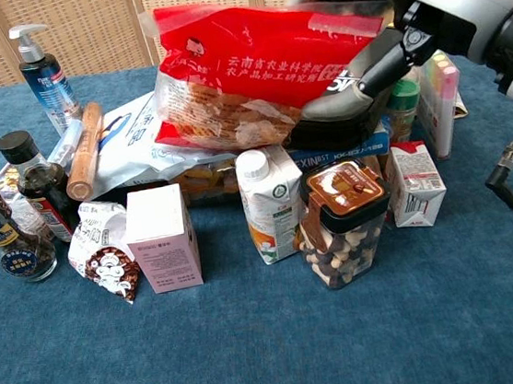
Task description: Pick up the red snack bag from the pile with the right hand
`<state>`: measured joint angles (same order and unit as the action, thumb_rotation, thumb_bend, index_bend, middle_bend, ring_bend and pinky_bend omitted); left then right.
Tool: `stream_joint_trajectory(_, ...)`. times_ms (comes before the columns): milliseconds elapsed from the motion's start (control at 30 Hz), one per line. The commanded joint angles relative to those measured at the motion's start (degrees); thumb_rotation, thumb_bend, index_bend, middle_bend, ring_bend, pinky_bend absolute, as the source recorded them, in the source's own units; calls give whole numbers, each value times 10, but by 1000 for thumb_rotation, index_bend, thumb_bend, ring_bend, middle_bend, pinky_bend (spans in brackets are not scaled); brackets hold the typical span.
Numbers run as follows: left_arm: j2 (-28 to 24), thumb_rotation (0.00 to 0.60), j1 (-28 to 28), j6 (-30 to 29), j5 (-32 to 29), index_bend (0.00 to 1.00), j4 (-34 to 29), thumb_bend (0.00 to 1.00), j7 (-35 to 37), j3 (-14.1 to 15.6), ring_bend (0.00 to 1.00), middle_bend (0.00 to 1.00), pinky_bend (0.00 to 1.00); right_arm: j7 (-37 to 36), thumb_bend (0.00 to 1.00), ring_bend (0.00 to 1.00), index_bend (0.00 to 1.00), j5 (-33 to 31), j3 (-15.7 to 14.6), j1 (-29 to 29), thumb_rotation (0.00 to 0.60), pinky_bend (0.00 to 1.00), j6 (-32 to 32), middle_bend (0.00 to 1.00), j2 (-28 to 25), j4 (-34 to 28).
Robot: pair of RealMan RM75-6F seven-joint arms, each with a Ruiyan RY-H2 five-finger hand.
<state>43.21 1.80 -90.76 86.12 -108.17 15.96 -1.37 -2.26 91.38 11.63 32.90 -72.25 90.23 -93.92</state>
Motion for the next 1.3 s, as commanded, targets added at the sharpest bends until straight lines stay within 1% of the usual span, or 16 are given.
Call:
stream_joint_trajectory(33,0,600,0,0,1,0,0,0,-1,0,0,0,0,-7,129,750,613,4,0,0,600,977,-9,900,0,-1)
stream_joint_trajectory(67,0,600,0,-1,1,0,-1,0,-1,0,0,0,0,-7,148,756,617,6,0,-1,600,987,-12,907,-2,-3)
stream_joint_trajectory(233,1,600,1,-2,6,0,-3,0,-4,1,0,0,0,6,180,762,626,7,6,-5,600,995,-26,916,-20,-29)
stream_joint_trajectory(433,0,600,-1,3,8,0,-3,0,-2,2,0,0,0,49,199,762,627,11,25,-10,600,995,-44,916,-70,-104)
stream_joint_trajectory(633,-2,600,1,-2,18,0,-1,0,7,5,0,0,0,102,207,762,630,3,54,-11,600,996,-48,916,-121,-187)
stream_joint_trajectory(833,-4,600,1,-3,26,0,2,0,19,8,0,0,0,156,208,762,632,-12,89,-1,600,995,-46,917,-159,-261)
stream_joint_trajectory(967,-5,600,3,-7,32,0,3,0,25,9,0,0,0,197,210,762,632,-33,121,11,600,995,-39,917,-182,-309)
stream_joint_trajectory(1167,-7,600,4,-10,39,0,6,0,33,12,0,0,0,252,212,762,633,-71,161,32,600,995,-33,917,-208,-364)
stream_joint_trajectory(1300,-7,600,3,-9,43,0,7,0,35,14,0,0,0,281,214,762,633,-93,181,45,600,995,-33,918,-220,-392)
